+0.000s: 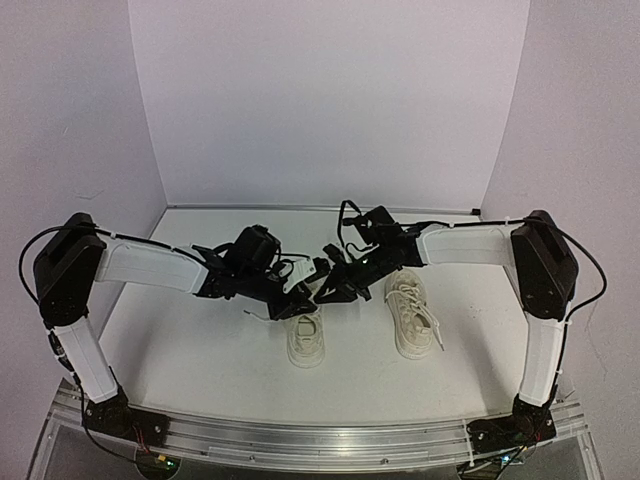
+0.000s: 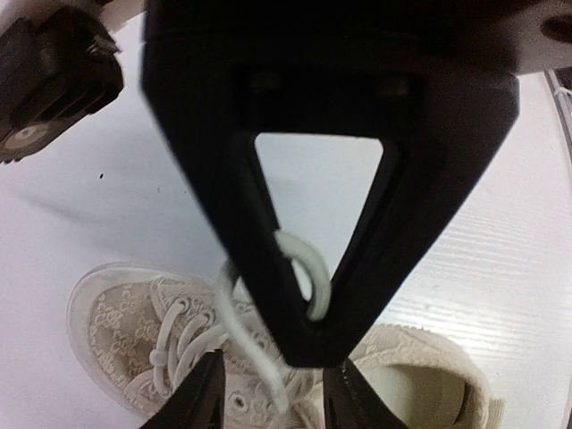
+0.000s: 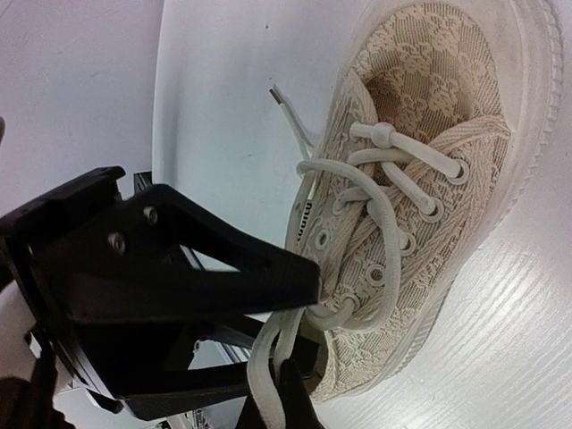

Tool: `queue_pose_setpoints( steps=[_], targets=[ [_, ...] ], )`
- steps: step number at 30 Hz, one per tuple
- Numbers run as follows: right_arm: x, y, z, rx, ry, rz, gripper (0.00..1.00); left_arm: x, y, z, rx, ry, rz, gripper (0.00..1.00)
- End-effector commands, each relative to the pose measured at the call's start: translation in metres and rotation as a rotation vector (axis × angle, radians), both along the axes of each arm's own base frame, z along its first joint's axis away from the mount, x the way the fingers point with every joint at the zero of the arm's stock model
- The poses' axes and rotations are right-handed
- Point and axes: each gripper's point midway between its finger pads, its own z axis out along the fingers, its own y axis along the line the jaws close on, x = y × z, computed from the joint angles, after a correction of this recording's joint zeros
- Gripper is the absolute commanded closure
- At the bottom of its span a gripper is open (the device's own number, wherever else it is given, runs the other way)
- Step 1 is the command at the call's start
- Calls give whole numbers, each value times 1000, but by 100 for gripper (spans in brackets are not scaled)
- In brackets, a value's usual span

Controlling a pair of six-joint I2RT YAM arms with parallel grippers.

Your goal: Tie the shoes

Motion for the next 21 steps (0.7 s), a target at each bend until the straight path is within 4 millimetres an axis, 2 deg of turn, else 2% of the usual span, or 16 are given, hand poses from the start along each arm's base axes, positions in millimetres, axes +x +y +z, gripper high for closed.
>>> queue_pose_setpoints(
  steps=[1, 3, 6, 9, 15, 21],
  targets=[
    [4, 5, 4, 7, -38, -2, 100, 22, 26, 61, -89, 4, 49, 55],
    [4, 4, 4, 7, -41, -4, 100, 30, 46, 62, -59, 24, 83, 53],
    [5, 5, 7, 11, -45, -5, 100, 35, 76, 49, 1, 78, 125, 53],
    [7, 7, 10, 16, -49, -5, 100, 31, 93, 32, 50, 123, 132, 53],
    [8, 8, 12, 21, -48, -7, 100, 20, 100, -10, 142, 174, 80, 57],
    [8, 8, 11, 19, -43, -11, 100, 28, 88, -22, 119, 181, 59, 57]
  ],
)
